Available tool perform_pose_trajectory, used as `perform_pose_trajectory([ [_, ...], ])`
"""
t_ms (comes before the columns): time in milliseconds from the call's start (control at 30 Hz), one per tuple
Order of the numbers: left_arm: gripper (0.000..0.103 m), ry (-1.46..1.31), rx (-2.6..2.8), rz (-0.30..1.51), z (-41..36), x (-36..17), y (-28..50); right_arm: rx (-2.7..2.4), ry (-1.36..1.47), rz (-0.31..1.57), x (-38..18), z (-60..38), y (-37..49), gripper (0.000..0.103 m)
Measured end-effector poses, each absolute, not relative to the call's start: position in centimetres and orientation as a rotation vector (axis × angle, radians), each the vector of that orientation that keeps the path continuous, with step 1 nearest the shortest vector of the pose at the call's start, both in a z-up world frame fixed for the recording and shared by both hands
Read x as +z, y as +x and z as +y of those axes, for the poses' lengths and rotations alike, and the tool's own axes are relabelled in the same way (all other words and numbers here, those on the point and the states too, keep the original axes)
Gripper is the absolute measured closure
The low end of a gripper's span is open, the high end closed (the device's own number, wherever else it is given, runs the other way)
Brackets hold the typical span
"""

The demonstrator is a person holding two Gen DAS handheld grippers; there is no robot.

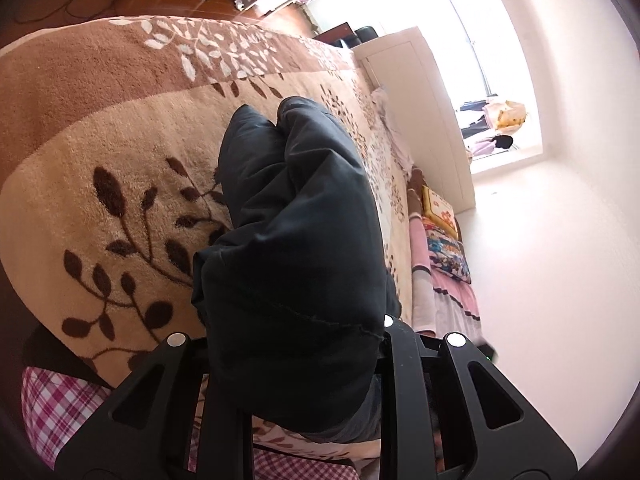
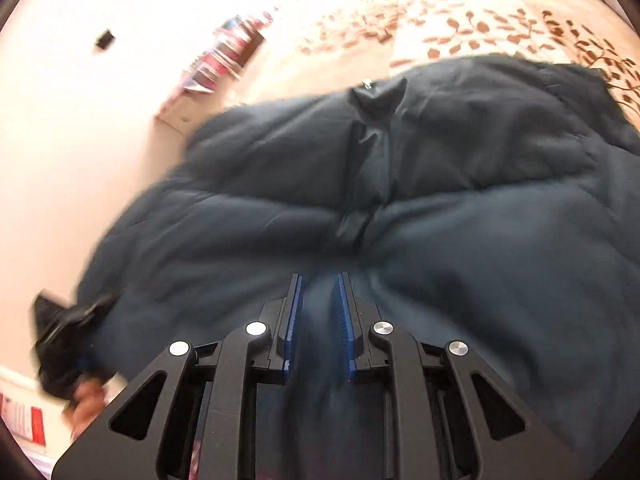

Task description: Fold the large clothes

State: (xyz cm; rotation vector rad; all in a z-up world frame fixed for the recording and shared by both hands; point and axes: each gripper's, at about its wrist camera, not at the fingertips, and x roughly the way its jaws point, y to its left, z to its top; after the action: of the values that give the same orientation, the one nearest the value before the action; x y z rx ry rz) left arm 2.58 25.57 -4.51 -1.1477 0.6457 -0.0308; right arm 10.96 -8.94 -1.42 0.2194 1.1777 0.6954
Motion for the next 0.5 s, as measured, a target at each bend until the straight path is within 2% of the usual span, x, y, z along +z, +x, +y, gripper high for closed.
perform_pose_trajectory([
  [167, 0.083, -1.165, -0.023, 0.647, 26.1, -5.7, 1.3, 0.749, 0.209, 1.202, -0.7, -11.3, 5.7, 0.084],
  [300, 0.083, -1.149, -0.014, 0.665, 25.5, -5.8, 1.1, 0.714, 0.133, 1.293, -4.1, -10.0, 4.6, 0.084],
  [433, 0.083, -1.095, -0.01, 0.668, 24.6, -5.3, 0.5, 0.699, 0.07, 1.318, -7.4, -8.3, 5.6, 0.1],
  [500, 0.083, -1.077, -0.01, 0.668, 24.4, -5.0, 0.5, 0.703, 0.091, 1.332, -7.8, -8.3, 6.0, 0.103],
])
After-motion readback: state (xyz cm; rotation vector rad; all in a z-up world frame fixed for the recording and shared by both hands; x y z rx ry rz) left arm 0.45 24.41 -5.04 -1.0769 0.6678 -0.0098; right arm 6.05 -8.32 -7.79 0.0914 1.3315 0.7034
